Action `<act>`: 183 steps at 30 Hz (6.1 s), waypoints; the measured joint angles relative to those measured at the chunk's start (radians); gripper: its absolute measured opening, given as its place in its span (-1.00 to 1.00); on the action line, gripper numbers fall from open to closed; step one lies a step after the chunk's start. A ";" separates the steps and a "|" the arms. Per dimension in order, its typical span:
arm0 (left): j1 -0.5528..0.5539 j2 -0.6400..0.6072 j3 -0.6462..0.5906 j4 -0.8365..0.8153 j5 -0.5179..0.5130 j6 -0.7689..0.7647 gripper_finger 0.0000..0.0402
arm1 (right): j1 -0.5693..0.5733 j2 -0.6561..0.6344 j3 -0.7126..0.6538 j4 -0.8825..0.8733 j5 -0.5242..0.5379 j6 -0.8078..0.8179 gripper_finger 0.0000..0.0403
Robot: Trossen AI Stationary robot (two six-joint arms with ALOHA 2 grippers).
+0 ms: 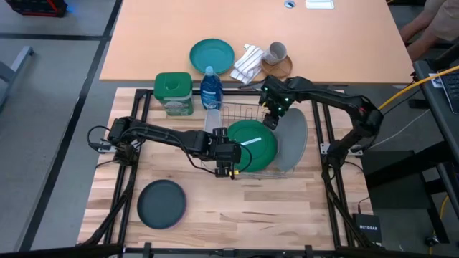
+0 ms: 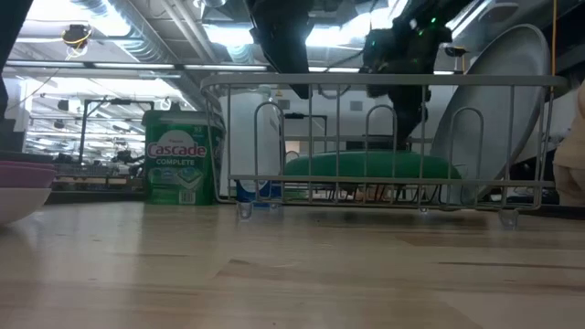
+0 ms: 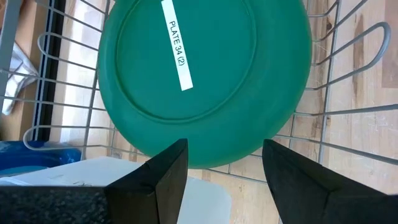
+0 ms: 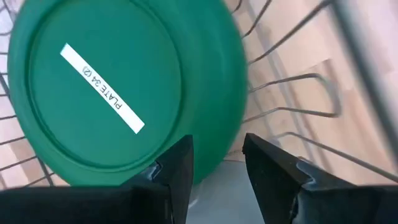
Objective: Sort dishes
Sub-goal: Put the green plate into the dish rack
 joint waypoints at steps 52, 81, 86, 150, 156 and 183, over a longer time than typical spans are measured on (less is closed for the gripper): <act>0.048 0.131 -0.002 0.008 0.132 0.064 -0.03 | -0.010 0.136 0.004 0.046 0.030 0.063 -0.27; 0.054 0.131 -0.002 0.013 0.190 0.053 -0.03 | -0.009 0.143 0.106 -0.040 -0.073 0.124 -0.27; 0.054 0.131 -0.002 0.013 0.190 0.053 -0.03 | 0.009 0.143 0.116 -0.037 -0.016 0.126 -0.27; 0.030 0.042 -0.003 -0.003 0.108 0.219 -0.34 | 0.114 0.299 0.122 -0.124 0.140 0.335 -0.27; 0.008 0.020 -0.002 -0.028 0.109 0.326 -0.36 | 0.114 0.299 0.122 -0.124 0.141 0.335 -0.27; 0.144 0.026 0.000 -0.030 0.266 1.103 -0.35 | 0.114 0.299 0.122 -0.124 0.142 0.334 -0.27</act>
